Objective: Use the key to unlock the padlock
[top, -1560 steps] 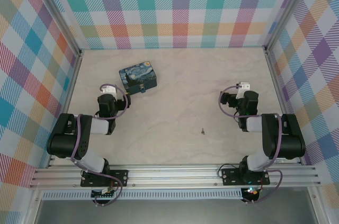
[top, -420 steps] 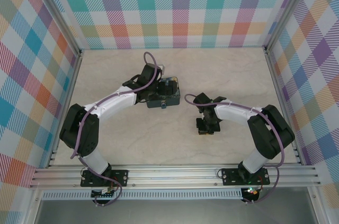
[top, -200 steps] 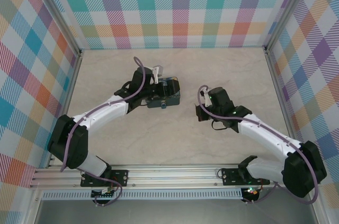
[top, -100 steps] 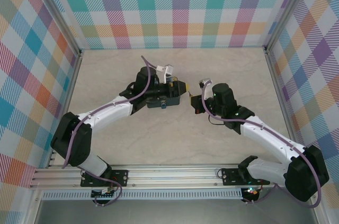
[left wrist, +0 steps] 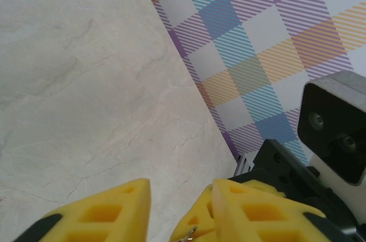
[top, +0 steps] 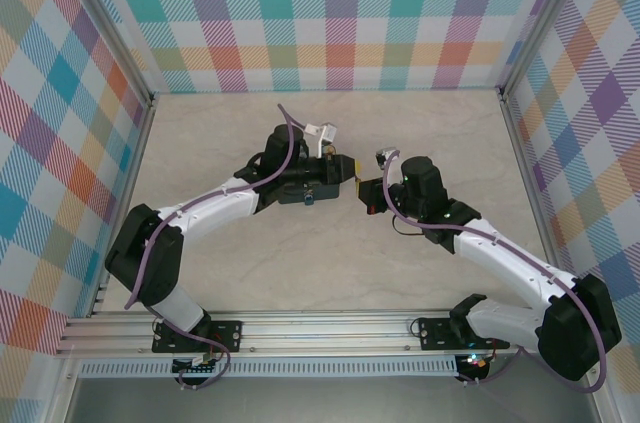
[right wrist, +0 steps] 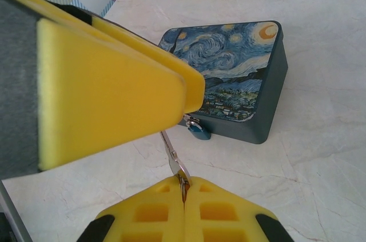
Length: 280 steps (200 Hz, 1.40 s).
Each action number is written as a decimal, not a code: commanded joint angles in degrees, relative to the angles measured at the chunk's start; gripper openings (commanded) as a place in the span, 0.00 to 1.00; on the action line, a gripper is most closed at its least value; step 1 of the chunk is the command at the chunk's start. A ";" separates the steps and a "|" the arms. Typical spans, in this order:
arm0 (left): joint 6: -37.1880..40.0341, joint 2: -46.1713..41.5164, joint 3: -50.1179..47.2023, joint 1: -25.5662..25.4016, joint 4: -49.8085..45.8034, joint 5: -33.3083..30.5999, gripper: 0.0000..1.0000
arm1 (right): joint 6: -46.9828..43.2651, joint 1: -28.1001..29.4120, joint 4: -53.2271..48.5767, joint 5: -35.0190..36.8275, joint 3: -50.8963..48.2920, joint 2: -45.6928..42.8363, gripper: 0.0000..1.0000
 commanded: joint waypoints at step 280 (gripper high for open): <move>10.58 -2.74 9.69 -1.07 -13.82 -2.84 0.00 | 10.90 -18.36 27.25 -40.48 -4.66 1.93 0.63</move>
